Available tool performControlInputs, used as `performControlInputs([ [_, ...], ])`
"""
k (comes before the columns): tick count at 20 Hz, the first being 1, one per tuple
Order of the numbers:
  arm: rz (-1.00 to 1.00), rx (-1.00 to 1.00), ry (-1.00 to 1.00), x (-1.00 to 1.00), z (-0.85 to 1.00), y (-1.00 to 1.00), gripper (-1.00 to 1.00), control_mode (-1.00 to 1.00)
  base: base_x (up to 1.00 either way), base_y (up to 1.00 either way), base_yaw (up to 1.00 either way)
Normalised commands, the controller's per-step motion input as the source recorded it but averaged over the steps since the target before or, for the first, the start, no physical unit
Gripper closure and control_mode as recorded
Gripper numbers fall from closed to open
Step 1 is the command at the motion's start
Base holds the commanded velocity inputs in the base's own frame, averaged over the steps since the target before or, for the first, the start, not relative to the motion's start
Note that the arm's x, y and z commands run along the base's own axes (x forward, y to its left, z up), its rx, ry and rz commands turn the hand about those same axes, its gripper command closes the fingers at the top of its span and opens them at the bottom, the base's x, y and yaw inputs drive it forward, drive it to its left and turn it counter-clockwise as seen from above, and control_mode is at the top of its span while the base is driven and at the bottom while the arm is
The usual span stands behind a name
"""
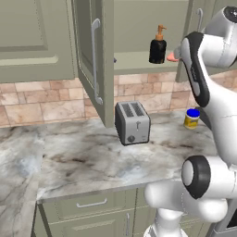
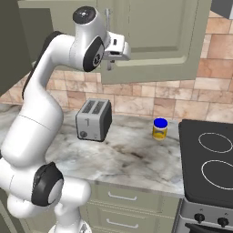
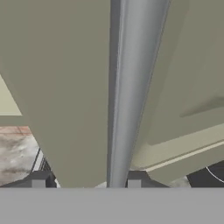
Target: Pick the bar soap and soap dispenser from the cabinet and place them on the counter.
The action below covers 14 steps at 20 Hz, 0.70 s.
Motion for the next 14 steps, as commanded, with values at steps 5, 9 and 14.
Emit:
performControlInputs([
  [5,0.01,0.0,0.0,-0.49,0.08,-0.38,1.0,-1.0,0.0,0.0,0.0],
  [9,0.0,0.0,0.0,-0.5,0.08,-0.41,1.0,-1.0,0.0,0.0,0.0],
  [14,0.0,0.0,0.02,-0.46,0.02,-0.52,1.0,-1.0,0.0,0.0,0.0],
])
